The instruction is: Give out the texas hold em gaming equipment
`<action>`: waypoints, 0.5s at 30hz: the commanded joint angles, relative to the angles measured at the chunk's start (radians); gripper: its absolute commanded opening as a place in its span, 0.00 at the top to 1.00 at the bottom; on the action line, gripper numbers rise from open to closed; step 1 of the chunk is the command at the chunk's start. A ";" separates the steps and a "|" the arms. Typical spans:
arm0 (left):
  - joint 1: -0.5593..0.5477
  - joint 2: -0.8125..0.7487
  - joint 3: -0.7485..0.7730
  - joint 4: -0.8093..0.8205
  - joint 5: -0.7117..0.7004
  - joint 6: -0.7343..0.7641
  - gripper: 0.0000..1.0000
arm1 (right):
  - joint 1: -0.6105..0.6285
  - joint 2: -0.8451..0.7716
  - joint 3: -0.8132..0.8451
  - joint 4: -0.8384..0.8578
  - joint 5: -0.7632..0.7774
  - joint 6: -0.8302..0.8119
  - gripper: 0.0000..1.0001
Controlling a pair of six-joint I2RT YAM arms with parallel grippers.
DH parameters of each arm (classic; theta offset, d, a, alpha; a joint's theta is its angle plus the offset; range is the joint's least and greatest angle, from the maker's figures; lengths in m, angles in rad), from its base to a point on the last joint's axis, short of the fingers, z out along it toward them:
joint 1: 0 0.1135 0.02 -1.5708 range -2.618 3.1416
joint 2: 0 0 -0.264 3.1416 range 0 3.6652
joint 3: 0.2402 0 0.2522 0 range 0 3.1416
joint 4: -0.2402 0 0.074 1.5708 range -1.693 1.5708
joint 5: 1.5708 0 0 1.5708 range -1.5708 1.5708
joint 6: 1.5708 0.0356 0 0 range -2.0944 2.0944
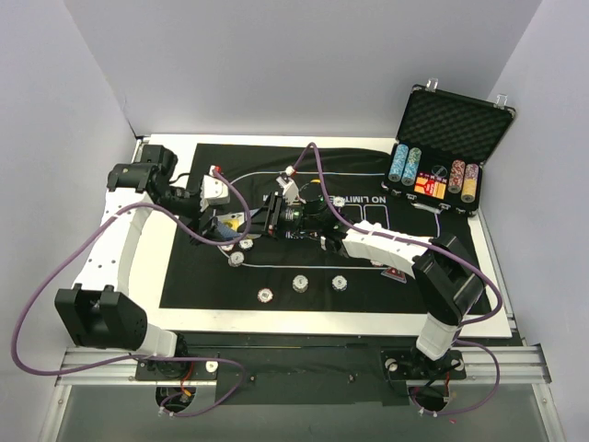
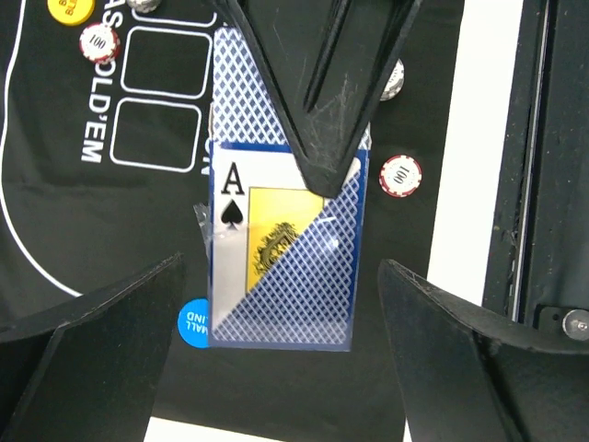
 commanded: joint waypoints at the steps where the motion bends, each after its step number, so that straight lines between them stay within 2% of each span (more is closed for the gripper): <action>1: -0.037 0.018 0.056 -0.189 0.063 0.107 0.04 | 0.006 -0.055 0.061 0.016 -0.031 -0.030 0.88; 6: -0.060 -0.025 -0.010 -0.054 0.032 0.032 0.04 | 0.006 -0.053 0.078 0.013 -0.034 -0.027 0.88; 10: -0.064 -0.036 -0.046 -0.023 0.019 0.008 0.04 | 0.006 -0.053 0.075 0.033 -0.031 -0.016 0.88; 15: -0.054 -0.058 -0.091 0.088 0.011 -0.110 0.04 | 0.007 -0.055 0.065 0.062 -0.029 0.001 0.88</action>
